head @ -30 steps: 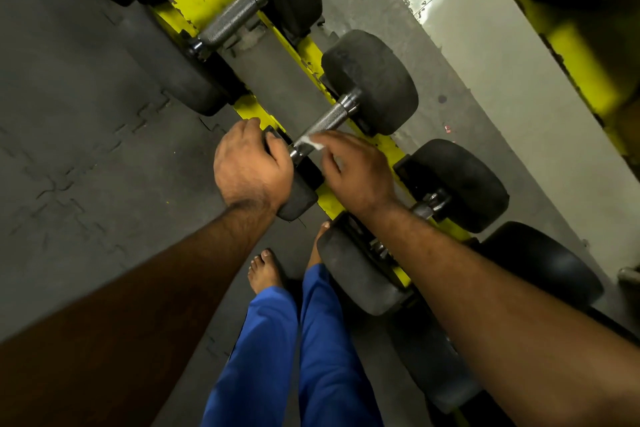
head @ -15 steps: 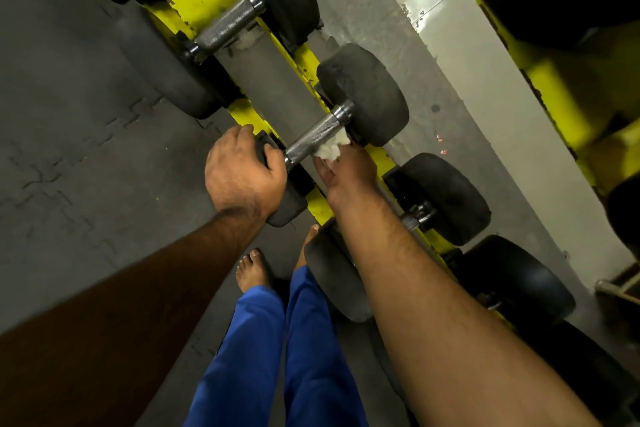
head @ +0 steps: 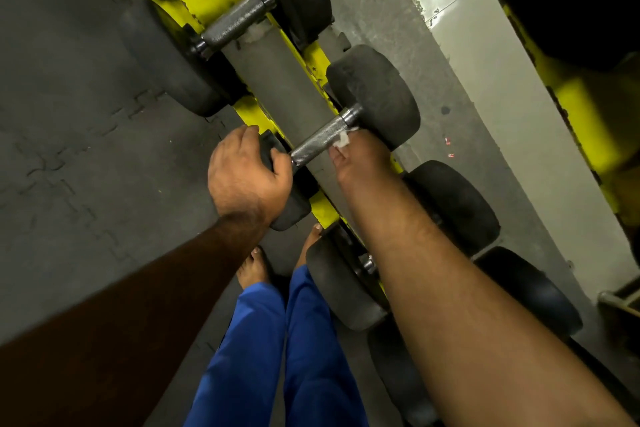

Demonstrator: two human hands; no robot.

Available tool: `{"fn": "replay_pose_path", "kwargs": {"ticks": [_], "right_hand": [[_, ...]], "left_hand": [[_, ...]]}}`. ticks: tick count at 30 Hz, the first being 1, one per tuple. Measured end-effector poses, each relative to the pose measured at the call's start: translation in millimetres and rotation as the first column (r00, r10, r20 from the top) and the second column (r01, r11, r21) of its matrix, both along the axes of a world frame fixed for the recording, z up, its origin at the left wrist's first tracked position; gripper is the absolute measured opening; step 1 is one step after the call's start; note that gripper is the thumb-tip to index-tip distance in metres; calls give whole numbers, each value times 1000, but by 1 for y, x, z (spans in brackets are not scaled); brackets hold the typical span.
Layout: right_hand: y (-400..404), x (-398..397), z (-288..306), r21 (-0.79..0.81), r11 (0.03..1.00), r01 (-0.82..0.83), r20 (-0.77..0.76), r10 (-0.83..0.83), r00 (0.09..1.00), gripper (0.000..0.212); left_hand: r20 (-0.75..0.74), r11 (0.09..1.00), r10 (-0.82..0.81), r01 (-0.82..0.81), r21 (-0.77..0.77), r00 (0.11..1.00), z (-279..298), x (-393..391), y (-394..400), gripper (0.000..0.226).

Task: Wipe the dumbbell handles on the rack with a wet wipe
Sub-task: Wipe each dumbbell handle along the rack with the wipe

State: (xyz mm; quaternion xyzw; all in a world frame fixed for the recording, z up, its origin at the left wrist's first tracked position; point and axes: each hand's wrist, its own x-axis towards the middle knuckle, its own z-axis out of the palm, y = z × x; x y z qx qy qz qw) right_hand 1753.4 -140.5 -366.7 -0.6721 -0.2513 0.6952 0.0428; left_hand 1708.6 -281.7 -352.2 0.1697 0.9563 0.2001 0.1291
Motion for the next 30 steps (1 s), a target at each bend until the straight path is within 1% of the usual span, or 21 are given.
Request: {"fn": "replay_pose_path", "kwargs": {"ticks": [2,3,6,7,9,11,12,13,14,15,17,18,19,21,22,23,24,25,27,28,30], "right_hand": [[-9,-3,1,48,999,-12,60,9,998,25],[-18,-3,3,42,999,-31,76,28,997,25],[-19,0,1,2,981,-192,97,191,977,14],[-9,-1,-2,23,980,-197,104,194,975,13],[2,-2,-6,63,989,-132,95,126,988,17],[-18,1,-1,26,977,-213,155,206,966,16],[-34,3,3,-8,969,-247,136,245,960,16],[-46,5,3,-54,969,-241,100,245,964,16],[-49,7,3,-84,970,-227,72,233,970,19],[-43,6,2,-83,980,-179,51,184,982,21],[-19,0,-4,-38,999,-13,3,13,1000,27],[-14,-2,-4,-16,999,29,7,-29,1000,26],[-16,-2,-4,-5,1000,22,39,-22,999,22],[-35,-1,-1,-19,995,-96,80,98,992,20],[-42,0,-1,-36,989,-142,77,144,987,20],[-43,0,-1,-52,987,-149,62,152,986,20],[-35,-1,-3,-52,992,-112,27,114,993,24],[-22,-2,-7,-36,999,-35,-20,35,999,29],[-7,-8,-13,-2,994,114,-80,-114,990,27],[-10,-8,-12,-10,992,128,-108,-128,986,22],[-26,-12,-10,-45,997,58,-105,-62,992,9]], "left_hand": [[3,1000,6,-6,-6,1000,1,0,1,55],[6,1000,10,-10,-7,1000,2,0,1,55],[8,1000,9,-9,-8,1000,2,0,1,55],[8,1000,8,-8,-8,1000,2,0,1,55],[9,1000,6,-6,-13,1000,1,-1,0,56],[8,1000,0,0,-11,1000,1,-1,0,57],[5,1000,1,-1,-7,1000,2,-2,1,57],[4,1000,2,-2,-6,1000,2,-2,0,57],[4,1000,3,-3,-3,1000,1,-2,0,58],[3,1000,3,-3,-2,1000,1,-2,0,58],[2,1000,4,-4,-3,1000,0,-2,0,57],[3,1000,5,-5,-3,1000,0,-1,0,57],[2,1000,7,-7,-2,1000,1,-1,0,57],[2,1000,13,-13,-2,1000,1,0,1,57],[4,1000,15,-15,-2,1000,2,0,1,57],[8,1000,14,-14,-2,1000,3,0,1,57],[12,1000,12,-12,-4,1000,3,0,1,57],[15,1000,10,-10,-10,1000,3,0,0,57],[17,1000,9,-8,-13,1000,2,0,0,58],[16,1000,10,-10,-6,1000,2,0,0,58],[7,1000,15,-15,10,1000,3,0,0,58]]}}
